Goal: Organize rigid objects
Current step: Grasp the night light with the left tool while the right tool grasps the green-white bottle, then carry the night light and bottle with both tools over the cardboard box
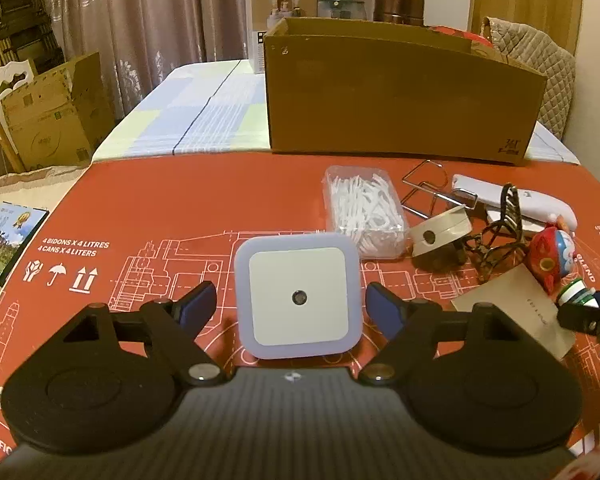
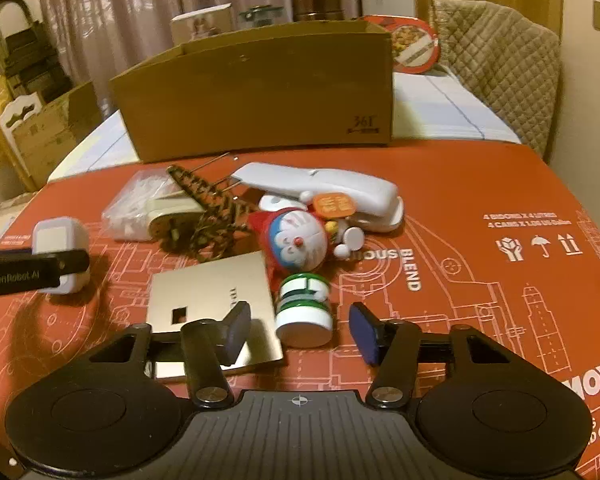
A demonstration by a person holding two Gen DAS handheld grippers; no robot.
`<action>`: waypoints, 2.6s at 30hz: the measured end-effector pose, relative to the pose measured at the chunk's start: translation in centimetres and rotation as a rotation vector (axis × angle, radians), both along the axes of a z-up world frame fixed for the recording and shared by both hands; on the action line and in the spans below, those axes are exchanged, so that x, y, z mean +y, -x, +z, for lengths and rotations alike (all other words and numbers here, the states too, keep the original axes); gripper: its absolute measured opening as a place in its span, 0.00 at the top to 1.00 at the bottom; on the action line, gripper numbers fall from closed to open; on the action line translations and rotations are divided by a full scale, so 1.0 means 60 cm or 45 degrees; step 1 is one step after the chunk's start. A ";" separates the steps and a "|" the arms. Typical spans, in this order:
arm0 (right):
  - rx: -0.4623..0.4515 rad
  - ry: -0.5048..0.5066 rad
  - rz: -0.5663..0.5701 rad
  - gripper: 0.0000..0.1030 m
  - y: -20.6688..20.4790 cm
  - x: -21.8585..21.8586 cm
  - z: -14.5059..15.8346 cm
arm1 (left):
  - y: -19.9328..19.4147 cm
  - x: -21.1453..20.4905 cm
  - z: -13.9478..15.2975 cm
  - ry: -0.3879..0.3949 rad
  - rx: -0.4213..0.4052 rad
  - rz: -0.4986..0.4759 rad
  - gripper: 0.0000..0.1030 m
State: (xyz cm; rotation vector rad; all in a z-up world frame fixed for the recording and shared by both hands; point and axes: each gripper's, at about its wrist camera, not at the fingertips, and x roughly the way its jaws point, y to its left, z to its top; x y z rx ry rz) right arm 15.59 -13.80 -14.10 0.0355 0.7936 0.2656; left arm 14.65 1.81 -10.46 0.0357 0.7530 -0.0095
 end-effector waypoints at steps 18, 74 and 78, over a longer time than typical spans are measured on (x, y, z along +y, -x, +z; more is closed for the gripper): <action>-0.004 0.036 -0.025 0.74 -0.007 0.002 -0.003 | -0.004 0.001 -0.006 -0.006 0.006 -0.006 0.41; -0.414 -0.048 0.009 0.74 -0.335 0.033 0.229 | -0.320 -0.082 0.217 0.093 -0.306 -0.109 0.41; -0.383 -0.053 0.017 0.74 -0.364 0.042 0.207 | -0.343 -0.080 0.196 0.086 -0.281 -0.119 0.41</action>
